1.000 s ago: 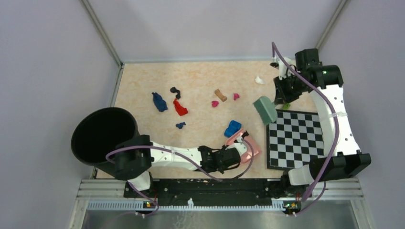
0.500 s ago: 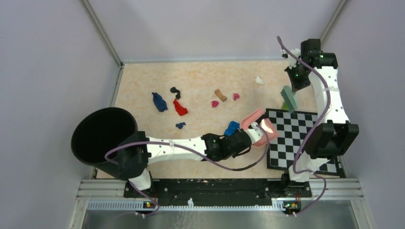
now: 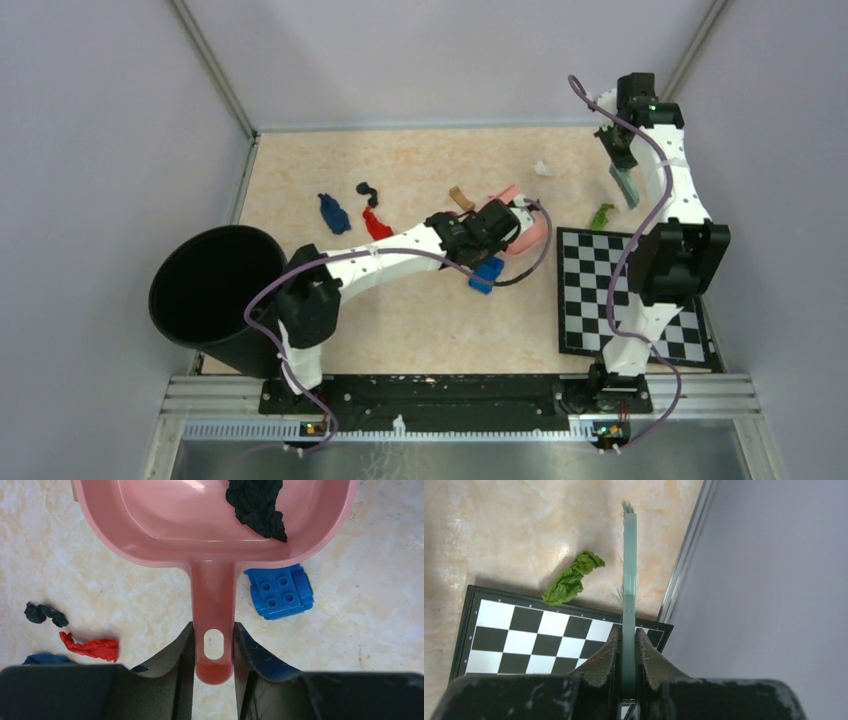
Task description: Sweep away the paper scraps from the table
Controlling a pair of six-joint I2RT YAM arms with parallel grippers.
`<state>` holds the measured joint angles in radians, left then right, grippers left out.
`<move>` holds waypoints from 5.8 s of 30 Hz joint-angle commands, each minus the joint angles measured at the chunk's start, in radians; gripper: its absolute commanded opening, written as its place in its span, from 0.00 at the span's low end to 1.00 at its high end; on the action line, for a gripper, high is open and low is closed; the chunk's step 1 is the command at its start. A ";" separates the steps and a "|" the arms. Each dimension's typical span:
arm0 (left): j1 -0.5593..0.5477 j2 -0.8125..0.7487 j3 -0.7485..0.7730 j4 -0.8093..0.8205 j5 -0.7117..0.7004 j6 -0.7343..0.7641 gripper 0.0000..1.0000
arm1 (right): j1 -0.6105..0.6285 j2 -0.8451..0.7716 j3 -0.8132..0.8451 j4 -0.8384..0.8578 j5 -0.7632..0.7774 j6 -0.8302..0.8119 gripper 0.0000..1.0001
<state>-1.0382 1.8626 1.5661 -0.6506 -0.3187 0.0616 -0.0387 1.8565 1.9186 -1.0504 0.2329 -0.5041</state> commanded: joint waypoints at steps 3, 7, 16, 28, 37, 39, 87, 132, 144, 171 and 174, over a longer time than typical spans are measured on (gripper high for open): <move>0.042 0.120 0.201 -0.107 0.052 0.091 0.00 | -0.010 0.079 0.112 0.019 -0.008 0.022 0.00; 0.060 0.230 0.335 -0.173 0.020 0.127 0.00 | -0.016 0.137 0.183 -0.044 -0.110 0.078 0.00; 0.090 0.405 0.471 -0.192 0.018 0.153 0.00 | -0.017 0.185 0.221 -0.136 -0.288 0.174 0.00; 0.092 0.455 0.480 -0.199 0.103 0.159 0.00 | -0.012 0.155 0.156 -0.184 -0.558 0.256 0.00; 0.098 0.489 0.502 -0.176 0.156 0.119 0.00 | 0.021 0.072 0.096 -0.206 -0.646 0.258 0.00; 0.104 0.482 0.491 -0.160 0.177 0.106 0.00 | 0.023 0.051 0.098 -0.214 -0.646 0.254 0.00; 0.187 0.205 0.228 -0.256 0.182 0.327 0.00 | 0.184 -0.154 -0.263 0.061 -0.394 0.286 0.00; 0.202 0.026 0.154 -0.565 0.243 -0.031 0.02 | 0.313 -0.145 -0.320 0.096 -0.512 0.382 0.00; 0.202 -0.070 -0.037 -0.594 0.207 -0.023 0.01 | 0.335 -0.185 -0.329 0.060 -0.432 0.370 0.00; 0.209 0.147 0.065 -0.277 0.266 0.030 0.21 | 0.384 -0.096 -0.048 -0.003 -0.548 0.402 0.00; 0.213 0.133 0.017 -0.199 0.280 0.040 0.31 | 0.366 -0.078 0.037 -0.028 -0.498 0.385 0.00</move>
<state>-0.8314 2.0697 1.6360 -1.0042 -0.0669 0.0811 0.3386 1.7779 1.8236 -1.0565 -0.3252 -0.1005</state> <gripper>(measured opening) 0.343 0.077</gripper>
